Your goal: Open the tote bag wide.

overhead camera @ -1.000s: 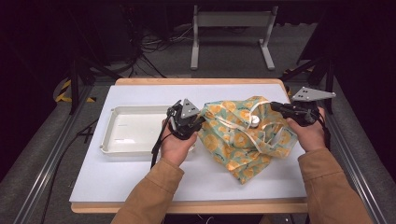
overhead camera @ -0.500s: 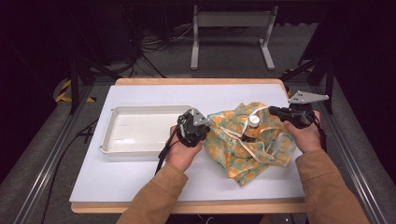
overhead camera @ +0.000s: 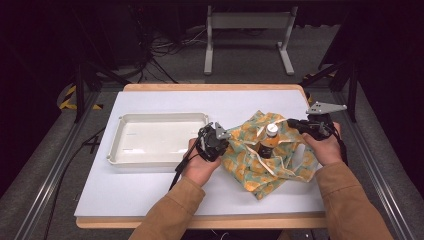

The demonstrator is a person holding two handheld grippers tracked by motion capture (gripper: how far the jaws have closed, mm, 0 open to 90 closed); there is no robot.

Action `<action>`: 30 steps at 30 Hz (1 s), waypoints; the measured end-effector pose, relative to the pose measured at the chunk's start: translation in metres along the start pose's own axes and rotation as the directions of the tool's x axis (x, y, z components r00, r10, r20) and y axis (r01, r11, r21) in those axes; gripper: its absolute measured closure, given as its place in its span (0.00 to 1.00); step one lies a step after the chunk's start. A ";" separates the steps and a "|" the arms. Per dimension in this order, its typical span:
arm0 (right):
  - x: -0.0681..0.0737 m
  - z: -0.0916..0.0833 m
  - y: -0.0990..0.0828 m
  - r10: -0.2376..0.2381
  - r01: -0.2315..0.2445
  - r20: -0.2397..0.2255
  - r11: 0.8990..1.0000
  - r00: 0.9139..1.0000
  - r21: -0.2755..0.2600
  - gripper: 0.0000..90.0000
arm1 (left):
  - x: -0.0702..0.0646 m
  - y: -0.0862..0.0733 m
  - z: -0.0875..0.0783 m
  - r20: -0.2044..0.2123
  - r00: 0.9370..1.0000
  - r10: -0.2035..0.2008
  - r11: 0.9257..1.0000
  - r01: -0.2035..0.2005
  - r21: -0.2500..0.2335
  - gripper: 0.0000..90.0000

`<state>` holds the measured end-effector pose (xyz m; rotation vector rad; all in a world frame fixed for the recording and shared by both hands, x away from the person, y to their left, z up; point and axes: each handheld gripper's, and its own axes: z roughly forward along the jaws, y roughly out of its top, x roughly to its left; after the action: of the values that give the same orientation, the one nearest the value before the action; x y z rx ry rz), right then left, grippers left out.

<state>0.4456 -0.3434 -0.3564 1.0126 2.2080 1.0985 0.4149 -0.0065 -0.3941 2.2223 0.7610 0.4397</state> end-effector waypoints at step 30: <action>-0.011 0.024 -0.038 0.067 -0.065 -0.001 0.979 0.998 0.194 1.00 | 0.000 -0.010 0.020 0.032 0.999 0.007 0.998 -0.009 0.065 0.99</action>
<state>0.4533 -0.3566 -0.4001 1.1723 2.3381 0.9294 0.4211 -0.0120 -0.4150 2.2885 0.7602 0.3872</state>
